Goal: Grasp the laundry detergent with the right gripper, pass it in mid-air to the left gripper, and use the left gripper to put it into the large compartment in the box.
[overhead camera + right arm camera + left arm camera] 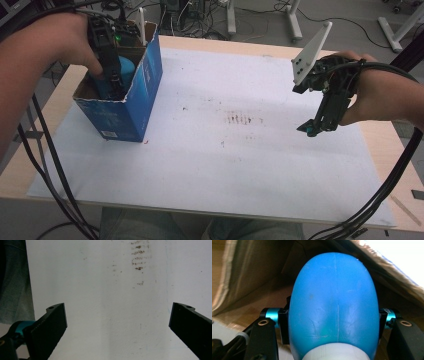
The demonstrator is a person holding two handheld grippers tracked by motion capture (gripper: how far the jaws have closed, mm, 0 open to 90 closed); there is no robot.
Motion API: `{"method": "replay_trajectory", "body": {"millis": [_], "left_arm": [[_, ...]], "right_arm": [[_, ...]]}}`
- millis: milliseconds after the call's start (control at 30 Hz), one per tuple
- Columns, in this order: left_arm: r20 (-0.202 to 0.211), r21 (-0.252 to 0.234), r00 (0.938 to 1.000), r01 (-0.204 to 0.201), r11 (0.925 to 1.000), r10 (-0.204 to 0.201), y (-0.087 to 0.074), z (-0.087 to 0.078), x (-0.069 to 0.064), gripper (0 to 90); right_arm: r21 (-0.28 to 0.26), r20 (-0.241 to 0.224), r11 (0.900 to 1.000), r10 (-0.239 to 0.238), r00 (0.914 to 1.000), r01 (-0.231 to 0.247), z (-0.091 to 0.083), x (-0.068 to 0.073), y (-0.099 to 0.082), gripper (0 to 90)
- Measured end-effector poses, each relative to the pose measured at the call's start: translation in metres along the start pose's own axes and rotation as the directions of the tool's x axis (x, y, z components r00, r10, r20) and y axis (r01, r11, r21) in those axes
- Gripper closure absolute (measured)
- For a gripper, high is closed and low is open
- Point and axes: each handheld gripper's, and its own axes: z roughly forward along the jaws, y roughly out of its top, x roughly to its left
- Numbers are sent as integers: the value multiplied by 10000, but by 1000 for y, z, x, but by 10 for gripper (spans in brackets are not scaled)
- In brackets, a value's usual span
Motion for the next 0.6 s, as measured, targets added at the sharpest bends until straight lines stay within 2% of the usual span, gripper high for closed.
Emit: {"method": "replay_trajectory", "body": {"millis": [100,167,233,433,533,600], "left_arm": [[119,176,9998,-169,9997,167,0,7,1,383],[145,11,9996,-260,9997,260,0,7,1,384],[157,63,9993,-351,9994,350,0,8,1,383],[366,-45,9993,-26,10000,28,2,7,5,362],[431,-366,9991,-18,9993,33,2,3,5,332],[417,-417,9991,-29,9991,46,1,0,4,299]], "right_arm": [[31,-11,10000,30,10000,-30,1,0,1,6],[42,-22,10000,-12,10000,12,2,0,1,6],[117,-45,9999,80,10000,-79,3,0,1,6],[137,-47,9999,-36,10000,36,5,-1,3,6],[137,-49,9999,17,10000,-16,5,0,4,6],[93,-32,10000,-24,10000,24,5,1,4,6]]}}
